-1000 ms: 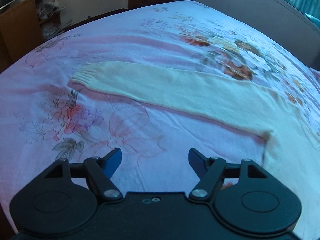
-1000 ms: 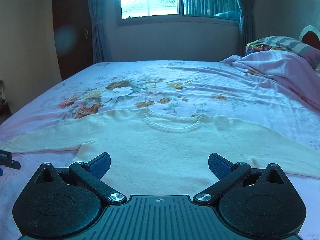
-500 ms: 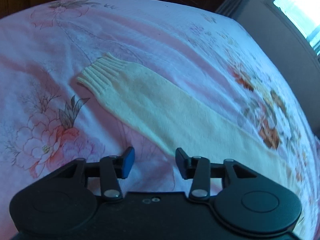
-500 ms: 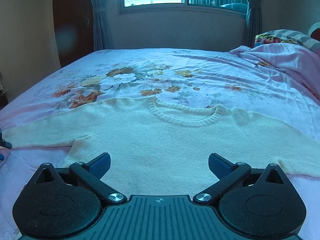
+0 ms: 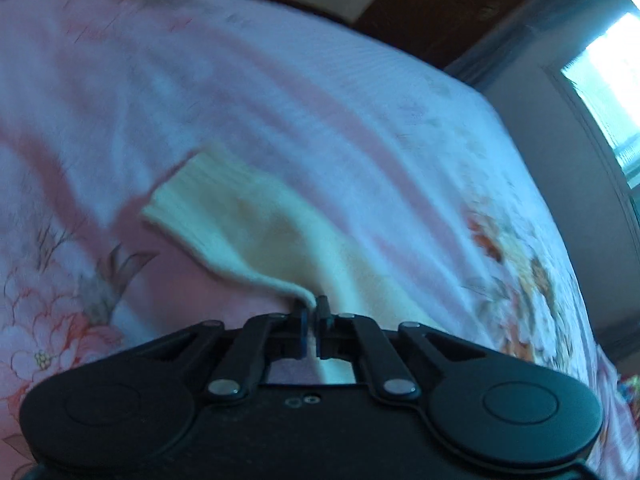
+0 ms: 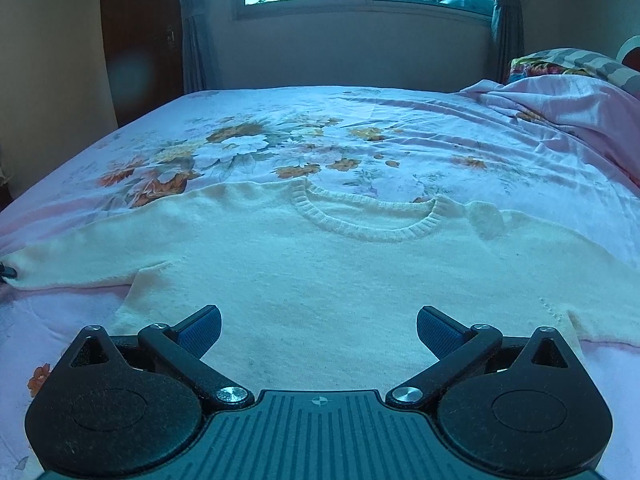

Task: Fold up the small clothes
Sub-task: 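Carry the sleeve with the left gripper across the sweater body and release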

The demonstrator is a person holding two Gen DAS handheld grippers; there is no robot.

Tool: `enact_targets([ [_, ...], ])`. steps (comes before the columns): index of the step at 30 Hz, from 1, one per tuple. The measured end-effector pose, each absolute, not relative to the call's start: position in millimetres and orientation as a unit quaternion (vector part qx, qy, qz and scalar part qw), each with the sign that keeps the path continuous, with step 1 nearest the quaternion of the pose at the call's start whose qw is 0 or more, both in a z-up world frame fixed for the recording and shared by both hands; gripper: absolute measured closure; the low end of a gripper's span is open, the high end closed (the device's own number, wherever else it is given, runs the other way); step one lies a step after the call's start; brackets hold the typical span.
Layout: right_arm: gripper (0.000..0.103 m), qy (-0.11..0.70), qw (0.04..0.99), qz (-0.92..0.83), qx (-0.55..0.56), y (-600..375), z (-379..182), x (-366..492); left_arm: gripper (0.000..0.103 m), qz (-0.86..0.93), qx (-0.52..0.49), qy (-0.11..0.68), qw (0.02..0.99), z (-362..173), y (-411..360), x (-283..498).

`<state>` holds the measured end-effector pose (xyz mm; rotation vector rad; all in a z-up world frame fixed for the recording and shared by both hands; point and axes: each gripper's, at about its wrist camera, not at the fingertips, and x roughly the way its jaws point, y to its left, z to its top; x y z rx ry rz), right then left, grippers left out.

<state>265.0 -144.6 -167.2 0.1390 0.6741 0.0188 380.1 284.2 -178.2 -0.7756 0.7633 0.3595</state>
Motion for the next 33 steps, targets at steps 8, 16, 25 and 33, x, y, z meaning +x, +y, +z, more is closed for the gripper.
enact_targets([
  [8,0.0,0.33,0.94,-0.011,0.081,-169,-162,252,0.101,-0.085,-0.161,0.325,0.928,-72,114,388],
  [16,0.0,0.344,0.934,-0.041,0.087,-215,-162,224,0.082,-0.277,-0.04,0.444,0.851,-117,-69,337],
  [25,0.0,0.351,0.927,-0.007,0.128,-223,-161,224,0.071,-0.191,-0.071,0.413,0.888,-102,-6,313],
  [33,0.029,0.348,0.936,0.051,0.02,-135,-167,278,0.07,-0.085,-0.092,0.433,0.892,-117,79,317],
])
